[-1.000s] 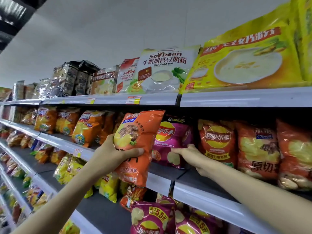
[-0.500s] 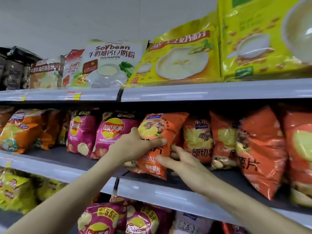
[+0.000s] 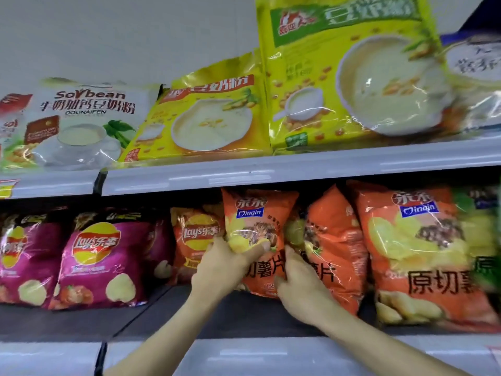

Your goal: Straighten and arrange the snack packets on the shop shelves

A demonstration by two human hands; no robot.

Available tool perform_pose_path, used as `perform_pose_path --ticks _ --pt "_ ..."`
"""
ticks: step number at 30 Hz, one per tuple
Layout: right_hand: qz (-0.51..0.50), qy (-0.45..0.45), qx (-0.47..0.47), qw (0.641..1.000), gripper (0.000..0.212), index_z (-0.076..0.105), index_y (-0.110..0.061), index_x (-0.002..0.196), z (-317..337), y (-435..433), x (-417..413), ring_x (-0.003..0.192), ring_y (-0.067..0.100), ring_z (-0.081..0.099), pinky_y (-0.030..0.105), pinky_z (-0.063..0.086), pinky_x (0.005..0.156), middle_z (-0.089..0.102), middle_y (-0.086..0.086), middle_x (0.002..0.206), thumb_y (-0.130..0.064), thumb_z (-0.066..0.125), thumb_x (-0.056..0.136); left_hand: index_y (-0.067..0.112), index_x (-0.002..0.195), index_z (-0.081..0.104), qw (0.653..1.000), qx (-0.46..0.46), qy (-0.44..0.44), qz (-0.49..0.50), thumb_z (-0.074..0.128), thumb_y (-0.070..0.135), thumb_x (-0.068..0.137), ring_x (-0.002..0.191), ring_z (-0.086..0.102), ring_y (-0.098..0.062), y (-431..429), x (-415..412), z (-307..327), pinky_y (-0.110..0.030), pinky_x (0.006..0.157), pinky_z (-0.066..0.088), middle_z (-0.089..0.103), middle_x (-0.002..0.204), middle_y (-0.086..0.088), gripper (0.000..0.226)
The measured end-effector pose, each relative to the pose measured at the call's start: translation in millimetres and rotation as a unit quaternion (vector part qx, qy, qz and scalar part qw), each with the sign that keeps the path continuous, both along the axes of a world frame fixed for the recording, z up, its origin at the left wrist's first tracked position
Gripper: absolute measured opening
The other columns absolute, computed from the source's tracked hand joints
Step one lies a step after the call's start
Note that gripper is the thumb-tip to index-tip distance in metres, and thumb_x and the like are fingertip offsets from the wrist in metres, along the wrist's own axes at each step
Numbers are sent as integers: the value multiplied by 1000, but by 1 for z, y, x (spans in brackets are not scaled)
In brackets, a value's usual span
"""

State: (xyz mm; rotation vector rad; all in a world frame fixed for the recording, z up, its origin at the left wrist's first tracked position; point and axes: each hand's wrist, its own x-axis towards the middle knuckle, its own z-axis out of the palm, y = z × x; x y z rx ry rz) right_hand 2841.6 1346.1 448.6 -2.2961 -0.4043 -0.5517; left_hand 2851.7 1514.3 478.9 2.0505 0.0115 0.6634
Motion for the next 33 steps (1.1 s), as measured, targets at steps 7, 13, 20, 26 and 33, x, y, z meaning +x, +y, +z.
perform_pose_path --ticks 7,13,20,26,33 --pt "-95 -44 -132 986 61 30 -19 157 -10 -17 -26 123 30 60 41 51 98 55 2 146 -37 52 103 20 118 58 999 -1 22 -35 80 75 73 83 77 -19 18 15 -19 -47 82 63 79 93 1 75" --pt "-116 -62 -190 973 48 61 -30 124 -30 -18 -46 107 22 65 39 54 89 64 -14 130 -63 40 97 27 123 72 991 62 3 -117 79 46 91 88 71 11 25 5 -40 -5 70 51 78 101 20 38" --pt "-226 -8 -233 946 71 81 -14 113 -49 -11 -38 75 19 76 34 60 57 74 6 127 -64 39 86 49 107 66 975 123 -26 -183 82 36 91 99 66 19 17 -4 -50 -3 83 51 73 99 39 26" --pt "-218 -52 -267 937 101 51 -18 153 -44 -9 -40 114 20 69 35 56 86 39 4 165 -67 -3 83 35 123 68 967 123 -18 -220 81 33 92 103 65 19 20 -2 -50 -4 86 48 74 108 34 33" --pt "-208 -75 -267 938 105 45 -15 155 -45 -8 -38 121 21 65 36 54 91 34 5 168 -65 -10 81 50 107 58 968 149 0 -200 79 34 94 97 64 18 23 0 -50 -7 86 48 70 98 41 29"
